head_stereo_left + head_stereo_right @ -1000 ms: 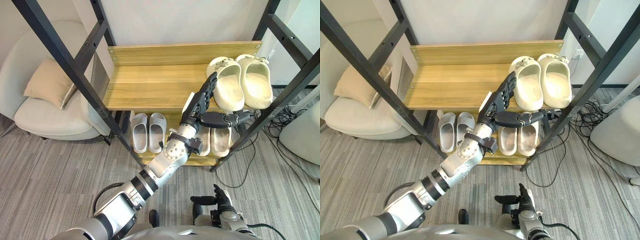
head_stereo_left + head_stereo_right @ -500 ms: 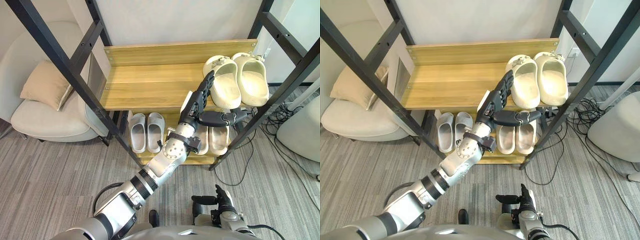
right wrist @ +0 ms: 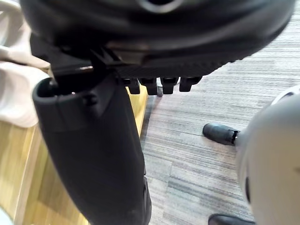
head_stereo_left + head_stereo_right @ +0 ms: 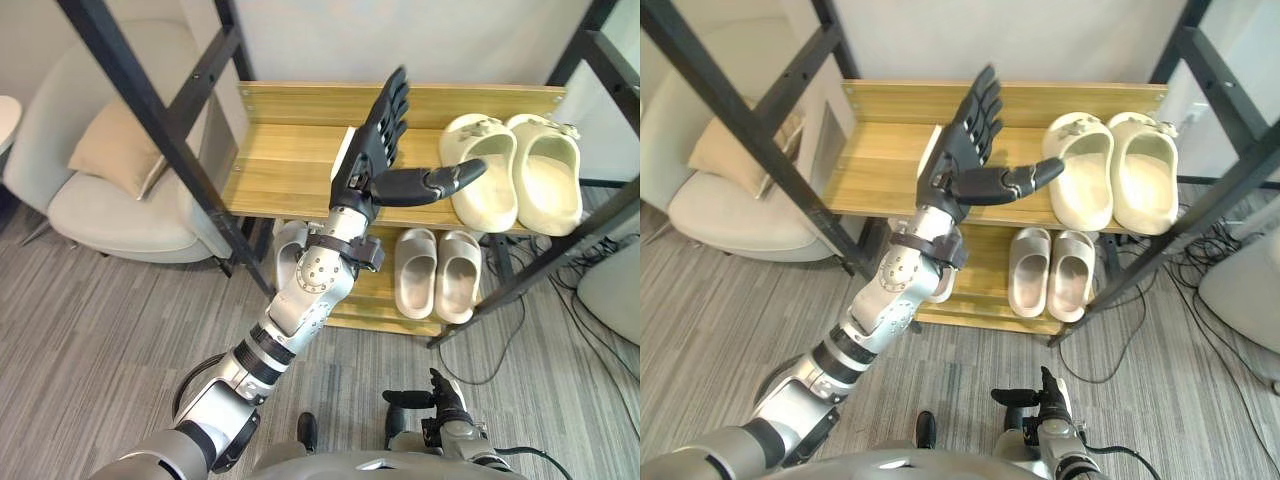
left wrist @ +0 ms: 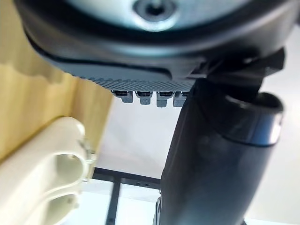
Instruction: Organize the slippers on the shoe rack
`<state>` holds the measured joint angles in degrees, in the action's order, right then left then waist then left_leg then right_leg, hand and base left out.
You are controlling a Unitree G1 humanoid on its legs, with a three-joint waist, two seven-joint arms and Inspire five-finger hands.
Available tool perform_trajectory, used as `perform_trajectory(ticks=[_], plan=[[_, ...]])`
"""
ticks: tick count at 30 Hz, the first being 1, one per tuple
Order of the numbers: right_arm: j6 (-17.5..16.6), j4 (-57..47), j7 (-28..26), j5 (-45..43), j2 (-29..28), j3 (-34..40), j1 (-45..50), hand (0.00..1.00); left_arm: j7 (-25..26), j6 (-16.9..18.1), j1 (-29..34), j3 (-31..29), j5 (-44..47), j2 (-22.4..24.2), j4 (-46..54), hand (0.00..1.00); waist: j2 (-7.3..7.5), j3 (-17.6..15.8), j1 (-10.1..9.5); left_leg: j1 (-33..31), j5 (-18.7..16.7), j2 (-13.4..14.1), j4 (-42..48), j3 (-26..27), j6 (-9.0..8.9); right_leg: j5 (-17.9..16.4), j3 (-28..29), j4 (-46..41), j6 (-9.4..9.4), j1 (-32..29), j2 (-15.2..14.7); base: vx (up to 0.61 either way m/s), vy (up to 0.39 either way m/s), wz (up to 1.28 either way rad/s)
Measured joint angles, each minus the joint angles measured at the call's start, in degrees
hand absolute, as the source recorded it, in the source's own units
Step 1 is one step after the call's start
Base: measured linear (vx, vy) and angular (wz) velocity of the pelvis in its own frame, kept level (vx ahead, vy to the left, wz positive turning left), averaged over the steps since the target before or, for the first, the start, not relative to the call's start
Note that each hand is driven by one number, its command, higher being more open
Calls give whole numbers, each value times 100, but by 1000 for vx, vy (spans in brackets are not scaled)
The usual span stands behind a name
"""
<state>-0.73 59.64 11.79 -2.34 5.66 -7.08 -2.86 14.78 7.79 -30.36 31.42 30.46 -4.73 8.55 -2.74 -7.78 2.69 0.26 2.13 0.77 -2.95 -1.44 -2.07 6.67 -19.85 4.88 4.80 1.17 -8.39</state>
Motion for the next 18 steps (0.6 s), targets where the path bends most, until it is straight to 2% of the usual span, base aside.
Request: perform_trajectory(ticks=[4,11,14,15,18], plan=[[0,31,-68,0,-50,-222,-109,100,-275,61,220,214,151,-5,467,100,-83,73,-220,-60,15,-28,31,-104,25,-7,-78,1,-2,13,-22,-48,12,16],[23,228,-153,0,-124,-490,-126,100,-809,29,1059,876,869,-79,781,100,-123,220,-300,-47,26,-18,47,-244,40,-18,-202,1,-3,103,-6,-19,-5,8],[55,293,-182,2,-125,-549,-120,100,-1111,-98,1250,1316,1104,-143,785,100,-108,304,-365,-44,27,-18,51,-270,41,-20,-228,1,-4,124,-2,3,-4,5],[55,318,-184,5,-125,-553,-123,100,-1346,-220,1445,1619,1159,-194,782,100,-103,337,-401,-28,29,-18,63,-295,43,-27,-252,1,-4,162,-1,8,-4,6],[53,323,-198,8,-128,-629,-128,100,-1701,-435,1851,1936,1154,-235,678,100,-95,396,-422,-31,33,-16,73,-359,40,-36,-314,1,-9,189,4,-11,-10,11]])
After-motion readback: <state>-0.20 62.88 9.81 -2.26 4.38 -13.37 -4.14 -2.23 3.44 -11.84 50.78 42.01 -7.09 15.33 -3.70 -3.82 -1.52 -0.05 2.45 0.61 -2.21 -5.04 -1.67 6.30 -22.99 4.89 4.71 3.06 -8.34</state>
